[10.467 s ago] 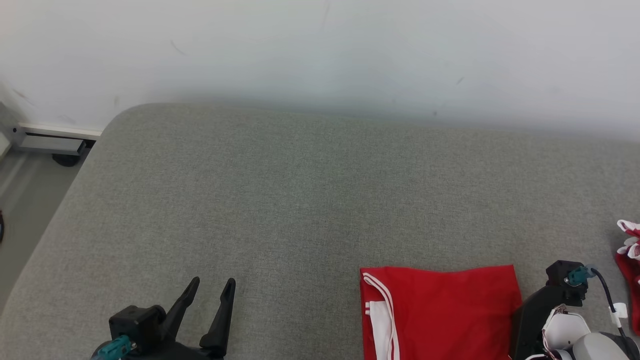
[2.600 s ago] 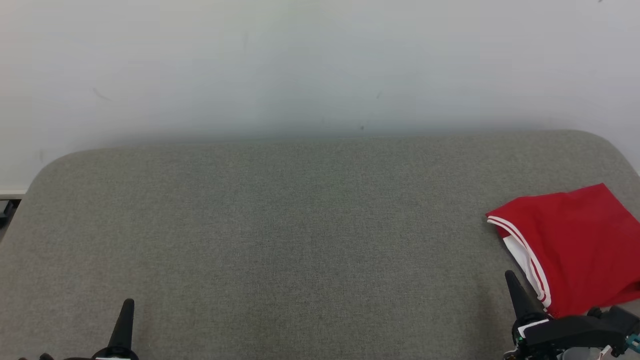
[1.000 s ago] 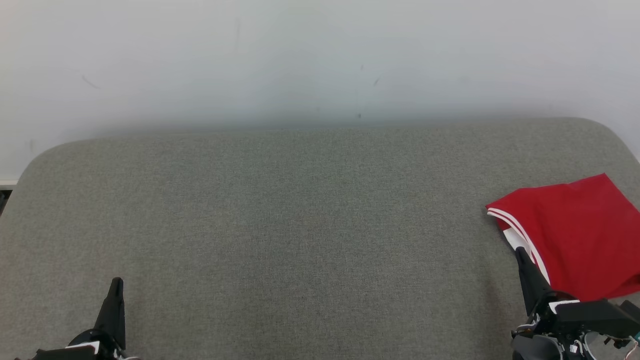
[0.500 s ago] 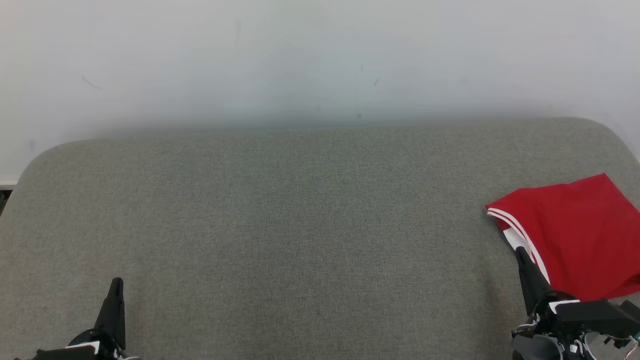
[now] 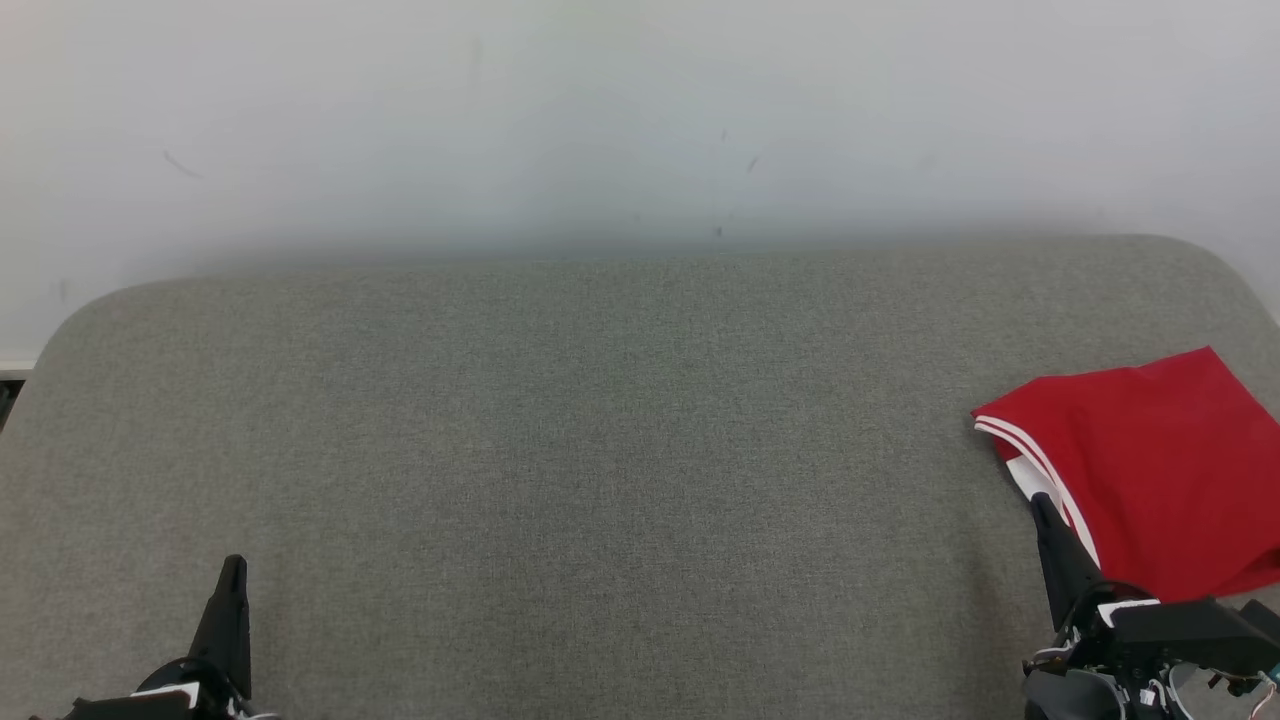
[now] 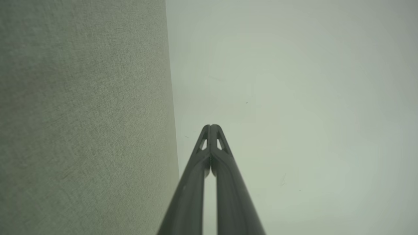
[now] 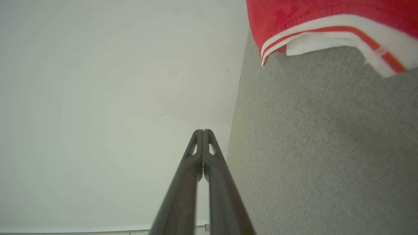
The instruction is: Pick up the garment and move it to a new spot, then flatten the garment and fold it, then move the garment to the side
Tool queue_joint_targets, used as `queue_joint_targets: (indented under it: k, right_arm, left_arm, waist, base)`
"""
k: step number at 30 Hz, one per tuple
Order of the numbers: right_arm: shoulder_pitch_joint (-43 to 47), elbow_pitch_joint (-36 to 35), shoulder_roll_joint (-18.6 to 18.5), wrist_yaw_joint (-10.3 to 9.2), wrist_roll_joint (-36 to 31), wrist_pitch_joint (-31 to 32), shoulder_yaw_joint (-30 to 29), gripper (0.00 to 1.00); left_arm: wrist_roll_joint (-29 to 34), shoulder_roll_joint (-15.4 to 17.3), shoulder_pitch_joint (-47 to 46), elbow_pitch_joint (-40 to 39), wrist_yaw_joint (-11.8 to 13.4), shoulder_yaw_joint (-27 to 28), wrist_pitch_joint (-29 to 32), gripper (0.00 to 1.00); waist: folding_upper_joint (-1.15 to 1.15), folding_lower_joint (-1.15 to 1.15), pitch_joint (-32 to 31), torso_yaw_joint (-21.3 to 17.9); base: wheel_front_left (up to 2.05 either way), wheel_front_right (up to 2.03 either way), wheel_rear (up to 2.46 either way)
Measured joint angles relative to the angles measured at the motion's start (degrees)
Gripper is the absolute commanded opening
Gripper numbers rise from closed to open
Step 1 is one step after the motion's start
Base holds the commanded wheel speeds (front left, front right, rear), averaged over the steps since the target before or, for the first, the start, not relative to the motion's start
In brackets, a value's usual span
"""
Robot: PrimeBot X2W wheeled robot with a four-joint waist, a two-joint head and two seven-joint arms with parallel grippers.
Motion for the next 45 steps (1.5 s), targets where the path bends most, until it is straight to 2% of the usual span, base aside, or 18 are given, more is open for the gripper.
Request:
queue_joint_targets:
  k: [45]
  right_arm:
    - [0.0, -0.07, 0.0, 0.0, 0.0, 0.0, 0.0, 0.0]
  left_arm:
    - [0.0, -0.01, -0.02, 0.02, -0.01, -0.01, 0.0, 0.0]
  waist:
    - [0.0, 0.01, 0.0, 0.0]
  base:
    - [0.0, 0.0, 0.0]
